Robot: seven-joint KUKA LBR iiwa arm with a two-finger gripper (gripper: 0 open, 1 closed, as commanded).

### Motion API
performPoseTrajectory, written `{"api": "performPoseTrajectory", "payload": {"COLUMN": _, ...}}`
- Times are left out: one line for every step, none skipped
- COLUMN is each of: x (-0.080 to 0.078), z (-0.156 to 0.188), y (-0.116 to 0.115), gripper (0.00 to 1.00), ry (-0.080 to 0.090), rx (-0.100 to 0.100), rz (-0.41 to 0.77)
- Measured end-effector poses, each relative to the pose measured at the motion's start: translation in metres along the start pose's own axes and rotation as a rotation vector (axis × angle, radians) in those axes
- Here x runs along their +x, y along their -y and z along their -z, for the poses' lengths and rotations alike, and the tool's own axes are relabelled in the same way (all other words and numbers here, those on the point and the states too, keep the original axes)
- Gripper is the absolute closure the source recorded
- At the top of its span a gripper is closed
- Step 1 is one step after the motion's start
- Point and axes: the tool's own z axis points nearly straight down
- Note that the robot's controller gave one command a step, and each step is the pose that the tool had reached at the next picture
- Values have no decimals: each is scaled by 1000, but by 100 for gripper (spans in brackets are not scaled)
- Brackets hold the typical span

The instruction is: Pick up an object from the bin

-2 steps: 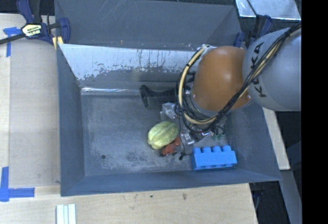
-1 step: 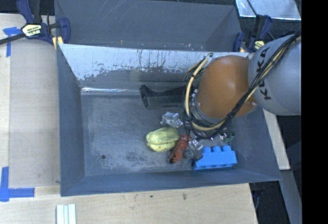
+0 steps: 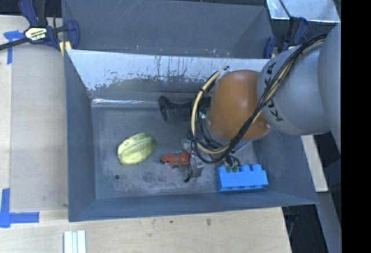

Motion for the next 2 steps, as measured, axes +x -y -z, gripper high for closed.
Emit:
{"api": "performPoseTrajectory", "payload": {"x": 0, "z": -2, "y": -5, "gripper": 100, "ry": 1, "rx": 1, "rz": -15}}
{"api": "performPoseTrajectory", "payload": {"x": 0, "z": 0, "y": -5, "gripper": 100, "ry": 2, "rx": 0, "rz": -10}}
